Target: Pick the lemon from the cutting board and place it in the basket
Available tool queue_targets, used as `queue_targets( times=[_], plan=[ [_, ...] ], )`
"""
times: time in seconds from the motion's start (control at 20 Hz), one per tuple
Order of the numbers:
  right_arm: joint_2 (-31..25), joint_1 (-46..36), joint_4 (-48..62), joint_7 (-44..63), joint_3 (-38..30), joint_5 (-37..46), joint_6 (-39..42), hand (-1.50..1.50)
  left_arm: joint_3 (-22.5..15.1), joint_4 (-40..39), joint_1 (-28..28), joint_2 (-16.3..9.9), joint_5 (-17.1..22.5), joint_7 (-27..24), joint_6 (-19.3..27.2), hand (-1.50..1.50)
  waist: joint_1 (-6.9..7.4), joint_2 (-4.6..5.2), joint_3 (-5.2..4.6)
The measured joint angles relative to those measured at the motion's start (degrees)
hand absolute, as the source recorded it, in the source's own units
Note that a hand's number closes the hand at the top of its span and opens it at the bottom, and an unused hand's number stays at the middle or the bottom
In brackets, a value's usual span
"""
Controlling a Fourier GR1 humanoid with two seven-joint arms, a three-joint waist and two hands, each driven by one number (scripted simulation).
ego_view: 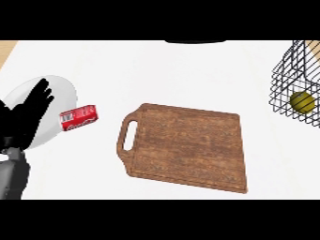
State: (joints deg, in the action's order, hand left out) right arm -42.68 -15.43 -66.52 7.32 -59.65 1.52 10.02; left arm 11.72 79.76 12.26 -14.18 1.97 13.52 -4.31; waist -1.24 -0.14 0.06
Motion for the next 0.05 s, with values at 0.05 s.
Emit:
queue_targets(
  times=[0.05],
  plan=[
    [-1.14,1.59,1.66,-1.32,-1.06,-1.13,2.35,-1.50,-0.40,0.44,-0.33,0.34,-0.38,-0.14,0.27,0.00,0.09,0.00,0.00]
  ],
)
